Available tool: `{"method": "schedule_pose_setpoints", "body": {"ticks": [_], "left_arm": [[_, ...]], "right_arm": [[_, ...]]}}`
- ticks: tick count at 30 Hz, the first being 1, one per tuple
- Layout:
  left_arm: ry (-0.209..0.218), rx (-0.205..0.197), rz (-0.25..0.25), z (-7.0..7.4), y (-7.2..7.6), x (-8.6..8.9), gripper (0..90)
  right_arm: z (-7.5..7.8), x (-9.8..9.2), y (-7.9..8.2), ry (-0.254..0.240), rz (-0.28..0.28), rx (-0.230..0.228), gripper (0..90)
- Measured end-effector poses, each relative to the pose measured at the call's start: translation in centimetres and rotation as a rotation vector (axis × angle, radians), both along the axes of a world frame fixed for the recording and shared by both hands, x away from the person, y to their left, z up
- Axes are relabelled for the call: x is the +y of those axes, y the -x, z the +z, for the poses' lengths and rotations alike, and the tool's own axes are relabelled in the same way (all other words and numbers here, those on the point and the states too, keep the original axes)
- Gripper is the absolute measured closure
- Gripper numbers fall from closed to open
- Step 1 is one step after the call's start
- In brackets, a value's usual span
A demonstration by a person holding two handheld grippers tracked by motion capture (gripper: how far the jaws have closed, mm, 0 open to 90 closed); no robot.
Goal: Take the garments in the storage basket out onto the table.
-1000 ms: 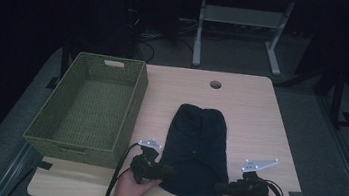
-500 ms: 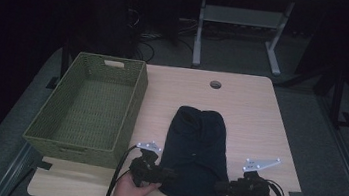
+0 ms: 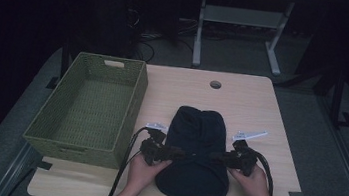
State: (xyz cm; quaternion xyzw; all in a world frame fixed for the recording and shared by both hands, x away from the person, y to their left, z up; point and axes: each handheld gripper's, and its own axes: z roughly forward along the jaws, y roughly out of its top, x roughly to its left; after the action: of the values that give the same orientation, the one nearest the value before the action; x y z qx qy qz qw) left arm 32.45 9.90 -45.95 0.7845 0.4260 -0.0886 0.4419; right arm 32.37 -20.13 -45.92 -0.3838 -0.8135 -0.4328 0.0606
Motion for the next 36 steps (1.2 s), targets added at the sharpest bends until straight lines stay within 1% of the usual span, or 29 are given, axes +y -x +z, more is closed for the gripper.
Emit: {"method": "schedule_pose_setpoints", "body": {"ticks": [1,2,3,5,6,8,10,12,13,16,18,21,22,24,26,28,29,30,31,32,33,36], "left_arm": [[-0.007,0.015,-0.004,-0.3,-0.1,-0.1,65.9],[-0.022,0.023,-0.014,-0.6,-0.1,-0.2,65.7],[-0.037,0.021,-0.021,-0.7,0.0,-0.2,65.6],[-0.036,0.025,-0.020,-1.0,0.2,-0.2,65.8],[-0.031,0.030,-0.017,-1.0,0.4,-0.2,65.8],[-0.037,0.031,-0.025,-1.0,0.8,-0.2,65.8],[-0.037,0.032,-0.032,-1.0,1.4,-0.2,65.8],[-0.040,0.031,-0.046,-1.0,2.1,0.0,65.9],[-0.034,0.034,-0.047,-1.0,2.4,0.0,65.9],[-0.041,0.030,-0.068,-1.0,3.4,0.2,66.2],[-0.040,0.027,-0.075,-0.8,3.8,0.3,66.2],[-0.022,0.001,-0.062,-0.1,3.9,0.6,66.0],[-0.016,-0.007,-0.051,0.1,3.8,0.7,66.0],[0.007,-0.035,-0.019,0.8,3.3,0.9,65.7],[0.016,-0.050,0.002,1.3,2.7,0.9,65.6],[0.039,-0.066,0.022,1.8,2.1,0.9,65.6],[0.050,-0.073,0.025,2.0,1.7,0.8,65.6],[0.061,-0.075,0.025,2.3,1.1,0.7,65.6],[0.063,-0.079,0.029,2.3,0.9,0.6,65.6],[0.069,-0.080,0.028,2.4,0.7,0.5,65.6],[0.076,-0.078,0.030,2.4,0.3,0.5,65.6],[0.100,-0.077,0.053,2.2,-0.4,0.4,65.7]], "right_arm": [[-0.6,0.1,-0.3,0.007,0.001,0.022,77.2],[-0.8,0.1,-0.4,0.015,0.005,0.029,77.9],[-1.1,0.2,-0.4,0.029,0.007,0.035,78.2],[-1.3,0.3,-0.3,0.028,0.014,0.041,78.6],[-1.3,0.3,-0.2,0.034,0.018,0.040,78.6],[-1.2,0.5,0.1,0.047,0.032,0.041,78.8],[-1.2,0.6,0.7,0.058,0.045,0.031,78.8],[-1.3,0.5,1.4,0.054,0.055,0.025,78.8],[-1.4,0.5,1.6,0.054,0.060,0.025,78.8],[-1.3,0.7,2.7,0.061,0.075,0.013,78.8],[-1.3,0.7,3.2,0.064,0.090,0.016,78.8],[-1.0,0.7,3.6,0.072,0.105,0.023,78.6],[-0.8,0.7,3.6,0.061,0.103,0.020,78.4],[-0.3,0.5,3.3,0.047,0.086,0.008,78.3],[0.7,0.3,2.4,0.017,0.042,-0.027,78.4],[1.6,0.4,1.5,-0.007,0.017,-0.039,78.4],[2.0,0.6,1.0,-0.012,0.002,-0.057,78.4],[2.3,0.8,0.4,-0.018,-0.008,-0.065,78.4],[2.7,1.1,-0.6,-0.026,-0.018,-0.068,78.4],[2.8,1.3,-1.0,-0.024,-0.025,-0.076,78.4],[2.9,1.4,-1.4,-0.021,-0.032,-0.074,78.4],[2.5,1.8,-3.1,-0.038,-0.048,-0.052,78.4]]}}
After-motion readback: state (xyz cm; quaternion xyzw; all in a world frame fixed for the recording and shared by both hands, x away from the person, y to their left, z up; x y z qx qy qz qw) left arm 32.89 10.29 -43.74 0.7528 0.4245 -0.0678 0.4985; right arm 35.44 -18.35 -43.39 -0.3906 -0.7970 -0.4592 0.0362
